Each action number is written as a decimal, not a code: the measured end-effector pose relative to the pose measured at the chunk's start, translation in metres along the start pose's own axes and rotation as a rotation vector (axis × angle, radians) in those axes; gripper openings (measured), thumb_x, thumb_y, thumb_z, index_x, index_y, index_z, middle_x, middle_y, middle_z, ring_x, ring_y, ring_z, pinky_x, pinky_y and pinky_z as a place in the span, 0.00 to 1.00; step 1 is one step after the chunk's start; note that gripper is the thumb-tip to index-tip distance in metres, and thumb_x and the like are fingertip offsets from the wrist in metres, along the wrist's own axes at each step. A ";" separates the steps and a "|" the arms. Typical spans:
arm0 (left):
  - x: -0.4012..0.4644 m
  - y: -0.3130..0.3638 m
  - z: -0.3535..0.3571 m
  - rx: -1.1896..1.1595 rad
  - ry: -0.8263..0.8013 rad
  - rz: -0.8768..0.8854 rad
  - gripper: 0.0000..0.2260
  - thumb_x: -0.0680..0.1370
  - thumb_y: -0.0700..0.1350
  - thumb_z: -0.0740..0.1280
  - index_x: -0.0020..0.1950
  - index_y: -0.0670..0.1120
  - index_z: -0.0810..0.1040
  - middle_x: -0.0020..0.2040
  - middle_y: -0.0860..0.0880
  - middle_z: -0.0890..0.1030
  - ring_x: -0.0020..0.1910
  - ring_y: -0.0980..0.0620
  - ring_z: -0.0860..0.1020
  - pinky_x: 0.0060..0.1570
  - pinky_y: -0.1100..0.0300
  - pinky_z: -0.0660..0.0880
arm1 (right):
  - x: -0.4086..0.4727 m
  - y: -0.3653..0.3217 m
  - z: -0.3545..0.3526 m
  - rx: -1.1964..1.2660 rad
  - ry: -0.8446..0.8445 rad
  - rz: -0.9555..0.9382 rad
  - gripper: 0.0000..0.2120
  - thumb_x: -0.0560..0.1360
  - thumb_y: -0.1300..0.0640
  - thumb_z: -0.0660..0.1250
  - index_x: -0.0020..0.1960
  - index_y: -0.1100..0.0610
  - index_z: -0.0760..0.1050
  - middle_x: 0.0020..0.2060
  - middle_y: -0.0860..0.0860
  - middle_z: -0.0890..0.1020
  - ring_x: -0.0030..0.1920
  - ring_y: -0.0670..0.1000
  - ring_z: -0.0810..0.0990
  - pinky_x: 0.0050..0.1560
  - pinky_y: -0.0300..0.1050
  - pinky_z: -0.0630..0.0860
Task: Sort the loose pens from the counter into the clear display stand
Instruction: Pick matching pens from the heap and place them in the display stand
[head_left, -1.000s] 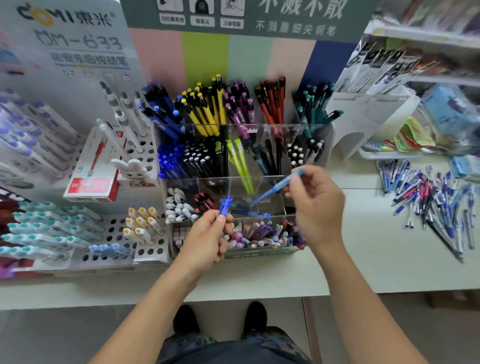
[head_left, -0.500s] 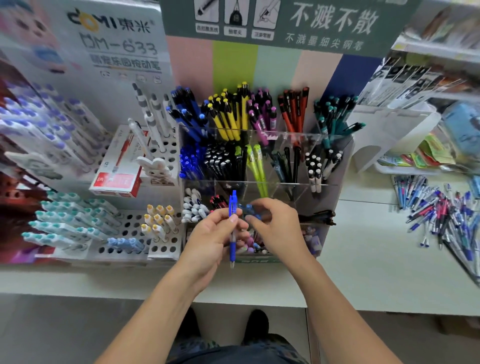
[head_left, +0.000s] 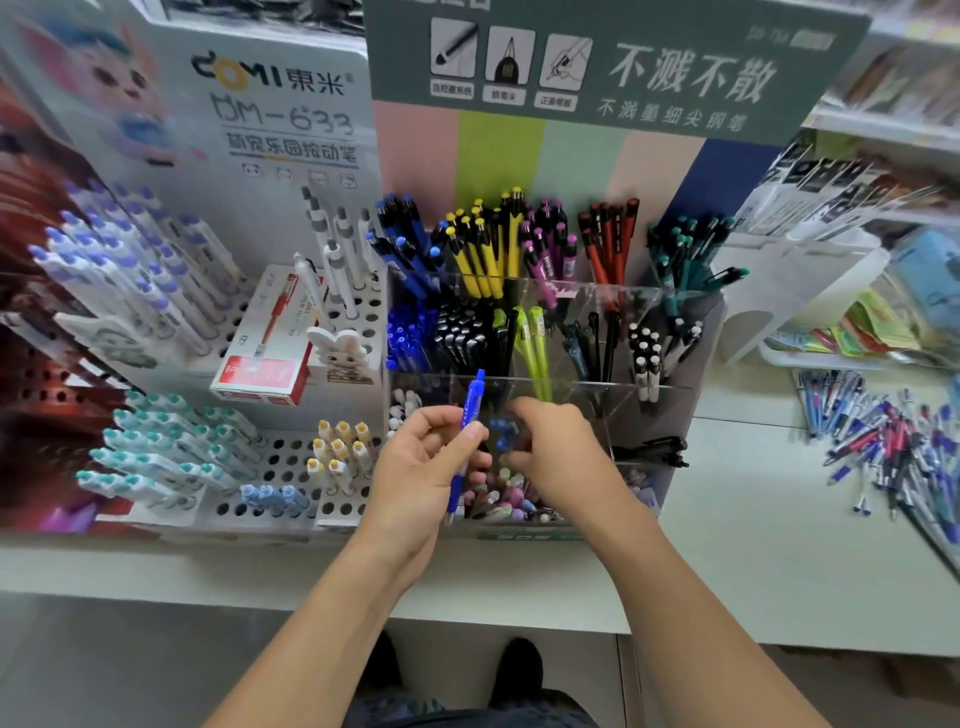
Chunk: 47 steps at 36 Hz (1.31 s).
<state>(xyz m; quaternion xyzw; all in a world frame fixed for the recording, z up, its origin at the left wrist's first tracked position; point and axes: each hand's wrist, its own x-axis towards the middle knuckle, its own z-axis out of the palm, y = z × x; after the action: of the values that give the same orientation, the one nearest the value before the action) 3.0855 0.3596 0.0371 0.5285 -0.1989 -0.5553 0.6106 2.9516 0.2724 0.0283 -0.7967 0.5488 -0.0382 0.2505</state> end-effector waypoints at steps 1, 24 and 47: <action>0.000 0.004 0.000 -0.006 0.008 0.032 0.06 0.78 0.38 0.70 0.54 0.43 0.78 0.43 0.46 0.84 0.38 0.53 0.82 0.37 0.62 0.79 | -0.003 0.000 -0.005 0.033 0.045 0.000 0.20 0.73 0.61 0.75 0.64 0.52 0.77 0.44 0.51 0.83 0.46 0.54 0.83 0.50 0.52 0.81; 0.013 0.050 -0.029 0.427 0.264 0.398 0.06 0.76 0.41 0.75 0.48 0.51 0.82 0.42 0.51 0.85 0.40 0.52 0.85 0.44 0.50 0.84 | 0.010 -0.087 -0.067 0.405 0.610 -0.467 0.10 0.80 0.60 0.69 0.60 0.59 0.81 0.48 0.49 0.83 0.44 0.44 0.81 0.50 0.43 0.80; 0.021 0.025 -0.040 0.586 0.070 0.360 0.24 0.80 0.43 0.68 0.75 0.54 0.70 0.48 0.52 0.79 0.35 0.56 0.76 0.41 0.57 0.78 | 0.031 -0.120 -0.056 -0.319 0.204 -0.131 0.11 0.77 0.48 0.73 0.57 0.51 0.83 0.55 0.51 0.81 0.52 0.56 0.82 0.49 0.49 0.77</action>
<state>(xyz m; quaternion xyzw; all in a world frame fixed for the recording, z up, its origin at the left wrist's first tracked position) 3.1364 0.3534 0.0369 0.6566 -0.4189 -0.3396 0.5274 3.0476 0.2572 0.1231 -0.8523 0.5173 -0.0477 0.0610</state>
